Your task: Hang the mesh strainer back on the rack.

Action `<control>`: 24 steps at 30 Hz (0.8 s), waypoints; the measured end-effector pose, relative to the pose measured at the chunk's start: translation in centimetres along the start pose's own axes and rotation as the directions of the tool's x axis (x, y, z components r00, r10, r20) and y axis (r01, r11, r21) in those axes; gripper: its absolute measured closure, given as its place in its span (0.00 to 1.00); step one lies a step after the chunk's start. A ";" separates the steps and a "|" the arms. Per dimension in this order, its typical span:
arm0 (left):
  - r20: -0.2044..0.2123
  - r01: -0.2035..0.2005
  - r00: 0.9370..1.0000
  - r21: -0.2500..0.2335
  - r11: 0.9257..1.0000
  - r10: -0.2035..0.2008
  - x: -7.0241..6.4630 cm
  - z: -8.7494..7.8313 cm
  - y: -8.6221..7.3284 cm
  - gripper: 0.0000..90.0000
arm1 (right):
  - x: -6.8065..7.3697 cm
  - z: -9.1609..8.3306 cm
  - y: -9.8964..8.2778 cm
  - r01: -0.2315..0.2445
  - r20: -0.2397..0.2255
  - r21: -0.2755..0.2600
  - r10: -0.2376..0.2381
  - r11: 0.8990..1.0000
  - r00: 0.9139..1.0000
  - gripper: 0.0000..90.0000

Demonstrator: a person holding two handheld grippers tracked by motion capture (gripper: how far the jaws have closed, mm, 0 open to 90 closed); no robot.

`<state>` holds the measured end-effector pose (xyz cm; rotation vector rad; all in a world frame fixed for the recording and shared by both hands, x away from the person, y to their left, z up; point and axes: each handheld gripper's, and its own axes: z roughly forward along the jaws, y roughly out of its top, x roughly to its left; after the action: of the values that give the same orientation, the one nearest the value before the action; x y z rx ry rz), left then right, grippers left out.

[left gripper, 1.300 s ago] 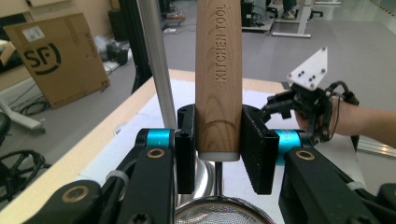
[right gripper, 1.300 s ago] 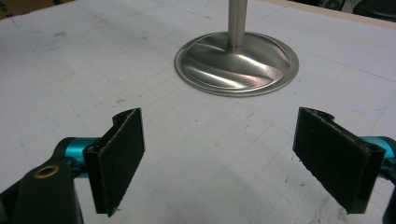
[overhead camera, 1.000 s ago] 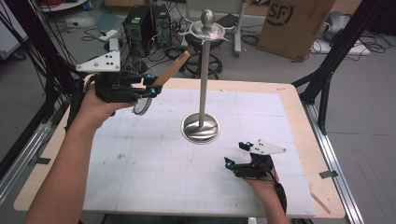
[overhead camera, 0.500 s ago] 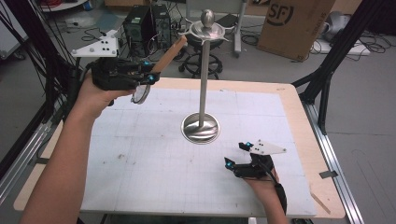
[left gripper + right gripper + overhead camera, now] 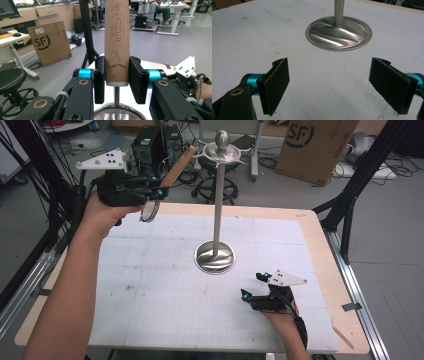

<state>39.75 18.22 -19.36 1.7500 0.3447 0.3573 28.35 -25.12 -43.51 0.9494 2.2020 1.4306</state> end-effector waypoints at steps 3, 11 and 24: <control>-0.003 0.009 1.000 0.005 1.000 -0.009 0.2 0.3 -0.2 0.76 | 0.0 -0.1 0.0 0.000 0.003 -0.001 0.000 1.000 1.000 0.17; 0.008 0.010 1.000 0.020 1.000 -0.010 0.1 1.5 -0.4 0.76 | 0.0 -0.1 0.0 -0.005 0.000 -0.003 0.005 1.000 1.000 0.17; 0.011 0.008 1.000 0.054 0.998 -0.008 -0.9 3.6 -0.7 0.76 | 0.0 -0.1 0.0 0.000 -0.001 0.000 0.000 1.000 1.000 0.17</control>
<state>40.46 14.81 -20.85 1.8027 0.3563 0.3353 28.27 -25.20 -43.46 0.9484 2.2022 1.4314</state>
